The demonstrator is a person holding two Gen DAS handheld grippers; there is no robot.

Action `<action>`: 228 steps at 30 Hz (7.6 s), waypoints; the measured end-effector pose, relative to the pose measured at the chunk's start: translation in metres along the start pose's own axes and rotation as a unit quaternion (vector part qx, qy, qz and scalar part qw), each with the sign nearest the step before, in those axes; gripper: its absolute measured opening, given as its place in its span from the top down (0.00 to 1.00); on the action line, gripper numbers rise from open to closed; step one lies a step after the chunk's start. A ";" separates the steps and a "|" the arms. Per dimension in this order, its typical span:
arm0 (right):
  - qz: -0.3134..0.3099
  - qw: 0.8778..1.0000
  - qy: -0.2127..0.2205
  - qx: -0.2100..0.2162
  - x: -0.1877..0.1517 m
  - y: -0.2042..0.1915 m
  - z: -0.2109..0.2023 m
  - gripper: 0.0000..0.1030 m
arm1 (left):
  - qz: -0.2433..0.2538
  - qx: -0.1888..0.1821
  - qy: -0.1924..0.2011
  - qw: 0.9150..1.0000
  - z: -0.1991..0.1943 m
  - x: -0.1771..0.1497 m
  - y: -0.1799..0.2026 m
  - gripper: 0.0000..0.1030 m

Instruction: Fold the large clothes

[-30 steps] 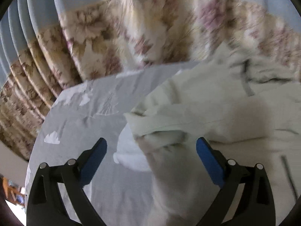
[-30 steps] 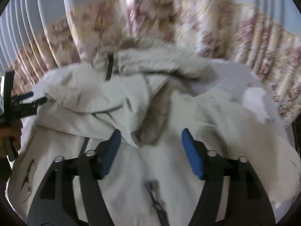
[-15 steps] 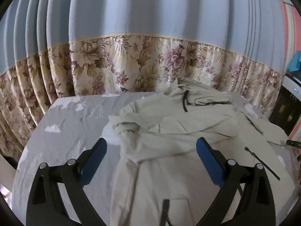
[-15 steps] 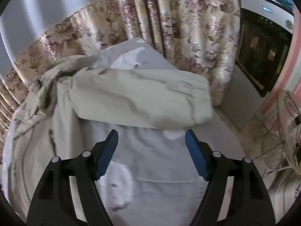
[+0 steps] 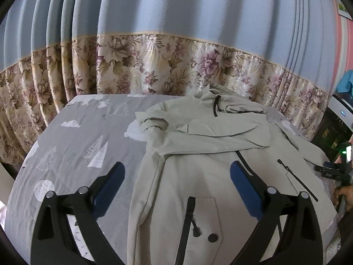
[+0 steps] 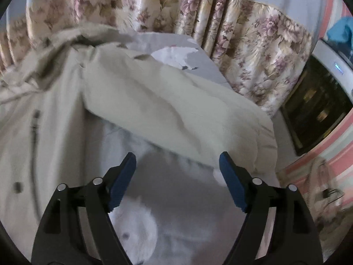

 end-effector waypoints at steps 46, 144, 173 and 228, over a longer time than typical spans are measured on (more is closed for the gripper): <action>-0.147 0.968 0.037 0.202 0.137 -0.348 -0.014 0.81 | -0.042 -0.019 0.002 0.999 0.048 0.076 -0.023 0.06; -0.038 0.983 0.085 0.161 0.165 -0.175 -0.035 0.17 | 0.038 0.009 -0.071 0.997 0.157 0.083 0.039 0.82; -0.047 0.978 -0.027 0.204 0.232 -0.199 0.023 0.08 | 0.087 0.033 -0.093 0.991 0.210 0.159 0.044 0.33; 0.077 0.973 -0.037 0.214 0.355 -0.108 0.089 0.14 | 0.067 -0.025 -0.176 0.982 0.375 0.262 0.038 0.22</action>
Point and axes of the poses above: each gripper's, at about its wrist camera, not at the fingertips, and z roughly the way its jaws point, y to its right, x to its top, the point moved 7 cm from there along z, roughly the way its jaws point, and after that the axes turned 9 degrees about -y, right-handed, at the moved point
